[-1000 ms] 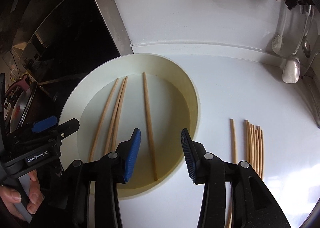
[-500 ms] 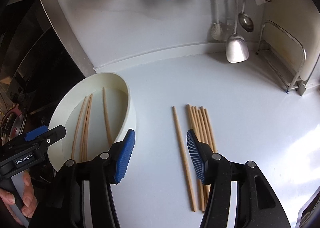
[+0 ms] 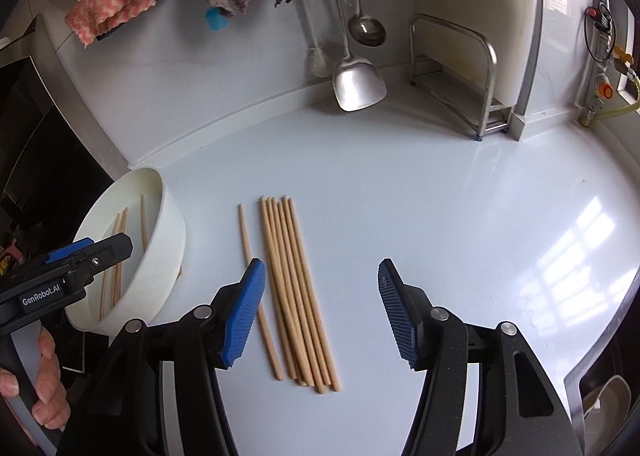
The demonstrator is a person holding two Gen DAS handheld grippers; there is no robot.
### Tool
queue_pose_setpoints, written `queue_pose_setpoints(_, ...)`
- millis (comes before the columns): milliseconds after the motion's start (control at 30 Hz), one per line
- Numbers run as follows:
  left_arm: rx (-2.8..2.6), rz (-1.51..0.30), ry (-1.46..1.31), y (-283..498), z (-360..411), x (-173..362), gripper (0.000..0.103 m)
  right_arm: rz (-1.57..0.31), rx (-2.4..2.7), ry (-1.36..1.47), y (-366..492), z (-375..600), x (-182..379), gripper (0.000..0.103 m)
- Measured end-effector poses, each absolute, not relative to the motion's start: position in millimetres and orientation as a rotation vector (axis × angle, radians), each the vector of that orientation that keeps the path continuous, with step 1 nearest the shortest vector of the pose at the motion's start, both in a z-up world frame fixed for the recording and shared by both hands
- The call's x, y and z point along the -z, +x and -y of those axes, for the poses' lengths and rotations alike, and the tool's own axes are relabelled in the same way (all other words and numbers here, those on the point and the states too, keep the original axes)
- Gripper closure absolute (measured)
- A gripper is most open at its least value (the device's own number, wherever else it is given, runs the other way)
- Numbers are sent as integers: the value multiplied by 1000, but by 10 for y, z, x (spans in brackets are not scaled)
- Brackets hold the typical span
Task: Organize utensils
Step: 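Withdraw both open tools from the basin toward the remaining chopsticks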
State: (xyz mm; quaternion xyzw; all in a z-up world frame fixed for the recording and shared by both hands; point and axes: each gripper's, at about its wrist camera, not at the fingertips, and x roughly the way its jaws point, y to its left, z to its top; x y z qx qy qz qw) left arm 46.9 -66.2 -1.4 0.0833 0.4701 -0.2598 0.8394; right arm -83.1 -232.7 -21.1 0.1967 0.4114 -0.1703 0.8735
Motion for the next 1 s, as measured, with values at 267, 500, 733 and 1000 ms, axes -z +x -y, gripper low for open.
queue_pose_setpoints(267,535,-996,187,302,965,17,22,-863,343,419,-1011,2648,247,46)
queue_pose_setpoints(500,491,-985,169,189,1132,-36,22,-865,282,397,-961,2867,238,44)
queue_pose_setpoints(733,412,-996,123,107,1155,32,18,-893,184,344,-825,2957,334,42)
queue_pose_setpoints(1000,297,-1029,91,42,1137,312,16,-988,159,300,-805,3114,781,42)
